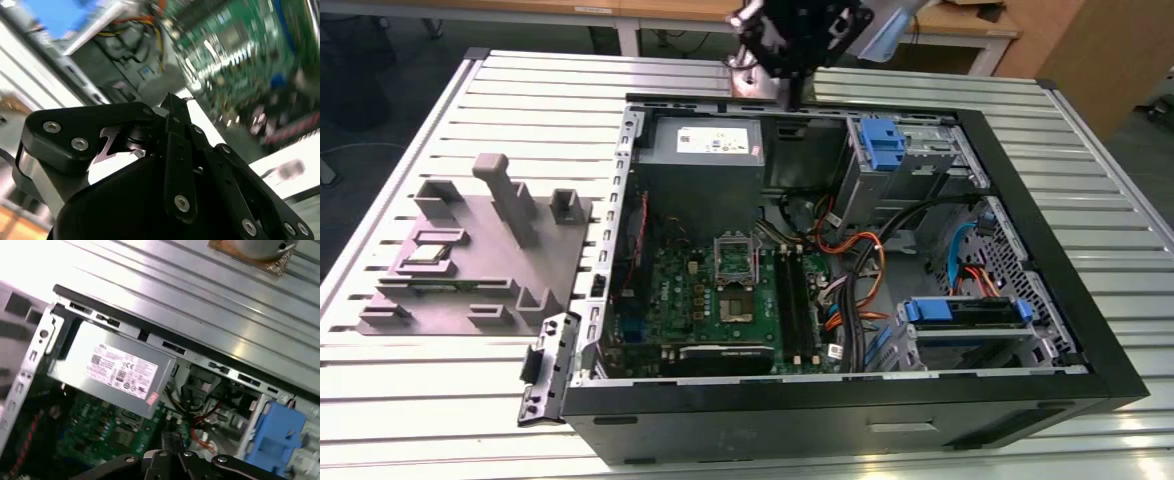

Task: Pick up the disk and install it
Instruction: 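Insert the second disk wire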

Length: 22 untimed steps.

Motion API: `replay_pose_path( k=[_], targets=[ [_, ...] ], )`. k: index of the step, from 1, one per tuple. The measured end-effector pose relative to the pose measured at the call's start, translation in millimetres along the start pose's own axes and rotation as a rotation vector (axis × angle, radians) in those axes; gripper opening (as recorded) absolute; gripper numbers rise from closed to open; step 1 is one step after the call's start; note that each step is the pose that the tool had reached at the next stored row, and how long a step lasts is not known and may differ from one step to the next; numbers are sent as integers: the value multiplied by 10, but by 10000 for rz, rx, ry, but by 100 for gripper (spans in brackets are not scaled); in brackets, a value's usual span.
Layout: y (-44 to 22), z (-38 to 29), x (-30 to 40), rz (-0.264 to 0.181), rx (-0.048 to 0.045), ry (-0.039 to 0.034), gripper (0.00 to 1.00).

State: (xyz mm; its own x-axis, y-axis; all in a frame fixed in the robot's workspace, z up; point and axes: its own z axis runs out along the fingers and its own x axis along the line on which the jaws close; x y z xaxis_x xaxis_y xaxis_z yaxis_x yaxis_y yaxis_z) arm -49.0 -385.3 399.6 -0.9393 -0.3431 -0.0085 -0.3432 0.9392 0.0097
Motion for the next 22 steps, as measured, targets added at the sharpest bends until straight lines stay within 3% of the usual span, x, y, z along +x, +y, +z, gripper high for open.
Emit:
replay_pose_path(
  k=[5, 10, 14, 22],
  targets=[
    [48, 27, 388, 2263, -138, -148, 10],
    [97, 48, 632, 3678, -231, -237, 10],
    [120, 57, 723, 4203, -267, -269, 10],
    [122, 58, 733, 4259, -271, -272, 10]
  ],
)
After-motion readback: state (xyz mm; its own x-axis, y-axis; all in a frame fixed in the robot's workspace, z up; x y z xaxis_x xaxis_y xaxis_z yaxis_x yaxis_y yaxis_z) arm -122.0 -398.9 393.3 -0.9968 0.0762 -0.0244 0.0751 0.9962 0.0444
